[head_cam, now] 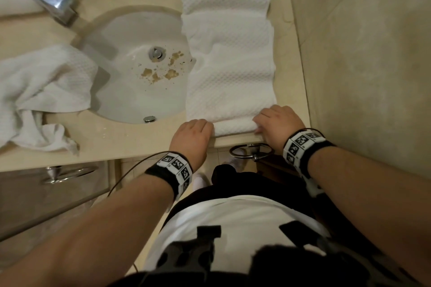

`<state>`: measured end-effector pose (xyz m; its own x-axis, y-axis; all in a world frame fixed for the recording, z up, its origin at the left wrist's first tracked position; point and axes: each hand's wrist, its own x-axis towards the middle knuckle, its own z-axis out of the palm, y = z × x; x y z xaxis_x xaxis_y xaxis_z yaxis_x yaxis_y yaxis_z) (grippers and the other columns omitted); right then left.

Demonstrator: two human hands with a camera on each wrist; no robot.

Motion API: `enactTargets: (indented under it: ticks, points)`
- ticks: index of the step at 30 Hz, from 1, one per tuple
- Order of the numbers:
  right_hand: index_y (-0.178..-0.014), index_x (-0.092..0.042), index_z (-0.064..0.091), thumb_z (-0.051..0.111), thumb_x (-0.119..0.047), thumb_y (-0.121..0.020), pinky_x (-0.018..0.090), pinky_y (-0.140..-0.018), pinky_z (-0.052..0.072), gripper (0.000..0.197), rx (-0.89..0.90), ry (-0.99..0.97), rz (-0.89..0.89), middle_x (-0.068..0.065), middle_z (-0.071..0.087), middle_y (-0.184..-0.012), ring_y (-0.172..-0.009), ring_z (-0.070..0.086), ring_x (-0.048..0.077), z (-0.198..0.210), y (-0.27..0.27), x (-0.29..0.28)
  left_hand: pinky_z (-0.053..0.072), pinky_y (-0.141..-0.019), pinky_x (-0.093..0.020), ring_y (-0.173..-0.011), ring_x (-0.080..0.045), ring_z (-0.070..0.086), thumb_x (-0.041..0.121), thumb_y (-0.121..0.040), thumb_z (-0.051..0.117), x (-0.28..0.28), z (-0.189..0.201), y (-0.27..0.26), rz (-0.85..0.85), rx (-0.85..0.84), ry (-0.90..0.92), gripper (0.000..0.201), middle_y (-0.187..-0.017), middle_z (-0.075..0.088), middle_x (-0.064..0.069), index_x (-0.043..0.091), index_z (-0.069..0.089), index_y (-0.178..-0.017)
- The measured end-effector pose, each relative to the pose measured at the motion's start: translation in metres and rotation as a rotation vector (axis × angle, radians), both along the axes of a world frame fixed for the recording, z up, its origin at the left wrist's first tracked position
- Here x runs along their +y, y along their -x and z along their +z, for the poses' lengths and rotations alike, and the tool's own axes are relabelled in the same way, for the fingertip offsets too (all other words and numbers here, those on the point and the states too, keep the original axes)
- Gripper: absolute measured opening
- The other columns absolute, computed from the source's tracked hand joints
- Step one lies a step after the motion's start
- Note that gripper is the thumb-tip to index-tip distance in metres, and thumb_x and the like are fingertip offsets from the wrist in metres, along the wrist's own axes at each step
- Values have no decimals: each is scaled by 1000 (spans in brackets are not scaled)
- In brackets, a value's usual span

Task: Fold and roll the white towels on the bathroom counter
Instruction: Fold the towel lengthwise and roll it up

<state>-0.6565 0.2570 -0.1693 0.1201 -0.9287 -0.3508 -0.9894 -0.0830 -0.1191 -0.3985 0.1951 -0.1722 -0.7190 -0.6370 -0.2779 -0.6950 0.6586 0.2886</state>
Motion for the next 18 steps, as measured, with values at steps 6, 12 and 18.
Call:
enactTargets:
  ticks: [6, 12, 18]
  points:
    - [-116, -25, 64, 53, -35, -97, 36, -84, 34, 24, 6, -78, -37, -3, 62, -117, -110, 50, 24, 2, 0, -2, 46, -85, -42, -96, -34, 58, -3, -70, 65, -25, 2, 7, 38, -36, -123, 42, -104, 64, -9, 13, 63, -109]
    - [-123, -29, 60, 49, -35, -98, 38, -88, 34, 28, 20, -170, -78, -5, 59, -121, -112, 49, 22, 8, -2, 20, 50, -85, -40, -100, -27, 59, 11, -90, 62, -32, 11, 13, 21, -76, -264, 29, -110, 63, -3, 21, 64, -117]
    - [-114, -31, 62, 54, -36, -96, 39, -88, 35, 20, -1, -253, -158, -3, 47, -111, -105, 48, 20, 16, -4, 3, 50, -86, -47, -106, -32, 48, 13, -94, 64, -37, 2, 12, 78, 44, -222, 21, -111, 56, -6, 17, 74, -112]
